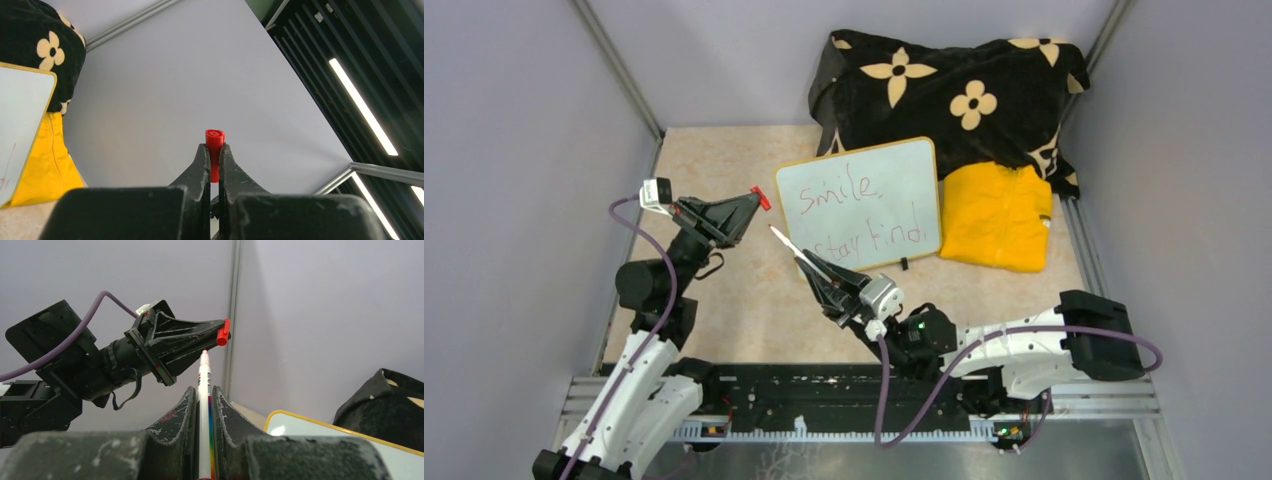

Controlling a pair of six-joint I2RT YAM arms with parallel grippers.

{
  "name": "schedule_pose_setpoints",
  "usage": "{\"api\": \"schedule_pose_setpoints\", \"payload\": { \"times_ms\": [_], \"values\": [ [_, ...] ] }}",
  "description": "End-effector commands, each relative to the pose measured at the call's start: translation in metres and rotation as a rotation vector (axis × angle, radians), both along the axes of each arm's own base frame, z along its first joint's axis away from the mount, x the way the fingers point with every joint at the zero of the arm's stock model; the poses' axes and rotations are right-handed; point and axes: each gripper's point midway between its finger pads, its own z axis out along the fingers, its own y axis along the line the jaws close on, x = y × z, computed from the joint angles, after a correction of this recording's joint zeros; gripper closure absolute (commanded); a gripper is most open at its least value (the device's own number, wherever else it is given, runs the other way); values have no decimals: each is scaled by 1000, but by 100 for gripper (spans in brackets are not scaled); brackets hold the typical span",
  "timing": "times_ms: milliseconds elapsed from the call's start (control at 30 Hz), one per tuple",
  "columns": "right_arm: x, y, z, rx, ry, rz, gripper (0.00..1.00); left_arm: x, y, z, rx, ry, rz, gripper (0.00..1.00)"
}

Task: Write a sentence on the whiteboard
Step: Close the whiteboard marker at the center of the board.

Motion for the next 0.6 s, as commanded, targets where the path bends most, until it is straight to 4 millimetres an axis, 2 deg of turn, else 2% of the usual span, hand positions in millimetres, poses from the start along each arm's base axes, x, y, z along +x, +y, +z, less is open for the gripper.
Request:
{"api": "schedule_pose_setpoints", "payload": {
  "times_ms": [0, 567],
  "values": [
    [6, -8, 26, 99, 22, -9, 100, -13, 1, 12, 2, -66, -12, 100],
    [14, -9, 26, 104, 34, -33, 100, -21, -2, 13, 25, -91, -35, 100]
  ]
}}
